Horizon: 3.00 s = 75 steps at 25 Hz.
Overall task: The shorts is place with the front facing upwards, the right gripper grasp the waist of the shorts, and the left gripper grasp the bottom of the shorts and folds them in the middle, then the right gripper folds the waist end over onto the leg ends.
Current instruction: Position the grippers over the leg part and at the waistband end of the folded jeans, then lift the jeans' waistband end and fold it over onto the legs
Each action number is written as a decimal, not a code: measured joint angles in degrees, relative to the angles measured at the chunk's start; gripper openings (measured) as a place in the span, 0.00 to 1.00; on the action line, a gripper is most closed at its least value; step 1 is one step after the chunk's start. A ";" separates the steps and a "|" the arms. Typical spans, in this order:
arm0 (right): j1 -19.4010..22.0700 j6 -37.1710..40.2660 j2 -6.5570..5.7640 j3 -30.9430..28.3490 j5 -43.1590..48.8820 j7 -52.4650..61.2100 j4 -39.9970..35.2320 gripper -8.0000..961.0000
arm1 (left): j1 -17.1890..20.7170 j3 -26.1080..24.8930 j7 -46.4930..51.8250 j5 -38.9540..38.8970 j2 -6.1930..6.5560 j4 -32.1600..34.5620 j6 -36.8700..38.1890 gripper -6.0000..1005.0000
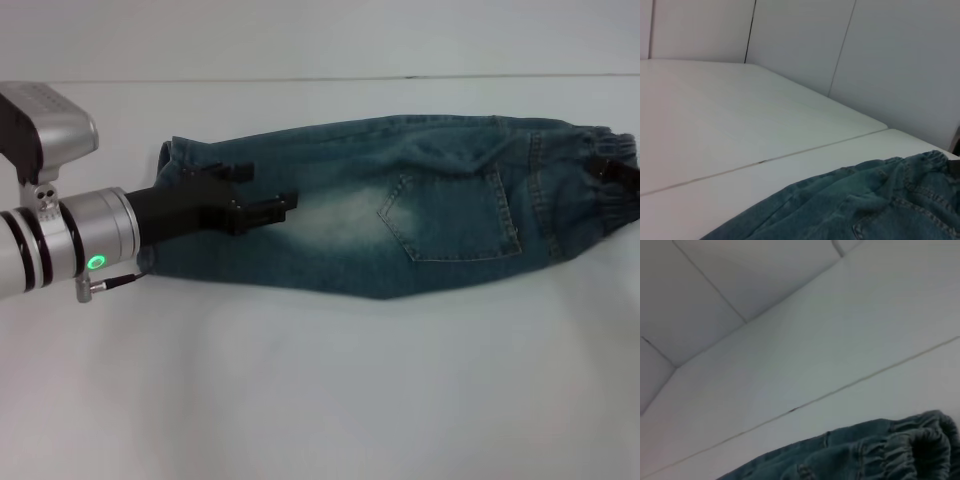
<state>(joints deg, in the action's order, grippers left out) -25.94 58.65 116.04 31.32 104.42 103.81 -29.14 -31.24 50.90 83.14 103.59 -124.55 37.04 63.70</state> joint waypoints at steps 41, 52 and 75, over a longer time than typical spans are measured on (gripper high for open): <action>1.54 38.57 3.23 -7.13 -5.27 12.79 -14.03 0.10 | -16.89 4.09 -65.04 -51.55 -0.08 -45.85 0.88 0.01; 0.50 41.89 3.40 -7.01 -6.33 15.74 -14.18 0.10 | -19.84 -17.99 -79.16 -32.41 -0.08 -53.48 -5.51 0.01; -22.19 22.95 2.11 14.39 -7.03 17.84 -10.34 0.10 | -16.32 -32.31 -80.85 -11.93 -0.08 -58.28 -6.00 0.01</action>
<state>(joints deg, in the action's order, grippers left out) -48.14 81.60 118.15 45.71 97.38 121.65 -39.48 -47.57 18.59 2.30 91.66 -124.63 -21.23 57.70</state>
